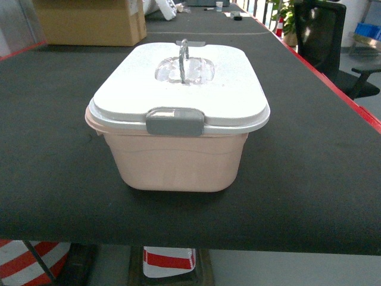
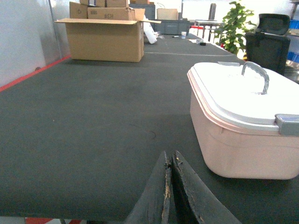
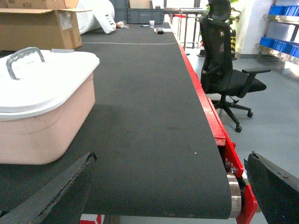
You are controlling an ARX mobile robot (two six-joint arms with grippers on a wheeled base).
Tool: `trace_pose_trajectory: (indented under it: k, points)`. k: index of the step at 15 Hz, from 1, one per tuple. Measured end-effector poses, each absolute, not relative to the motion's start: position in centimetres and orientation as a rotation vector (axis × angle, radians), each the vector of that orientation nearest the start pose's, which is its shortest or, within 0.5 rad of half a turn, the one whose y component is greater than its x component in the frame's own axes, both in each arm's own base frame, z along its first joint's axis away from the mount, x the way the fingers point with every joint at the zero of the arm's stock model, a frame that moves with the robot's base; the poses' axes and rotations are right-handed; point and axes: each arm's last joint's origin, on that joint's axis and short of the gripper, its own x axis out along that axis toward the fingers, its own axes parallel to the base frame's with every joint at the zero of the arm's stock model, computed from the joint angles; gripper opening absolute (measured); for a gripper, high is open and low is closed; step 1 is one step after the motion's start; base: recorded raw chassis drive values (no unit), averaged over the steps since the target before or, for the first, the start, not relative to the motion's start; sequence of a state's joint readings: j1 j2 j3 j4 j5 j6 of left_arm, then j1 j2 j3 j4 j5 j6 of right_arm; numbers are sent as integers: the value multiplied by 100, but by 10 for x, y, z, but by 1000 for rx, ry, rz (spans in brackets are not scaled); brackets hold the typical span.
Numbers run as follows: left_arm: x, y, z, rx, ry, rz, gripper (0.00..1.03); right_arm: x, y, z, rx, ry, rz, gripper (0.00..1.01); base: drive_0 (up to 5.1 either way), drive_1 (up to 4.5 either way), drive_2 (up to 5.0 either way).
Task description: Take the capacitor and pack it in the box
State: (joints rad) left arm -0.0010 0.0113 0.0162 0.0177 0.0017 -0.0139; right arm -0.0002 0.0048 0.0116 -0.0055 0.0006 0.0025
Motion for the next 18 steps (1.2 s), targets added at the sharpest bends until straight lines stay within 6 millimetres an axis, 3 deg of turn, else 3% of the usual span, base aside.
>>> trace_pose_trajectory:
  k: [3,4,6,7,11,12,18]
  points:
    - [98,0,167,-14,-4,0,2,97,0,167,2,-1,0,98,0,0,0]
    - [98,0,167,-14,1,0,7,97,0,167,2,-2,0,98,0,0,0]
    - [98,0,167,-14,1,-1,29,97,0,167,2,-1,0,98,0,0,0]
    - [98,0,167,-14,1,0,59,97,0,167,2,-1,0,98,0,0,0]
    - [98,0,167,-14,1,0,95,97,0,167,2,-2,0,98,0,0,0]
    - [98,0,167,-13,1,0,100,97,0,167,3,-2,0,98,0,0,0]
    - [98,0,167,-13,1,0,98,97,0,167,2,-2,0,98,0,0,0]
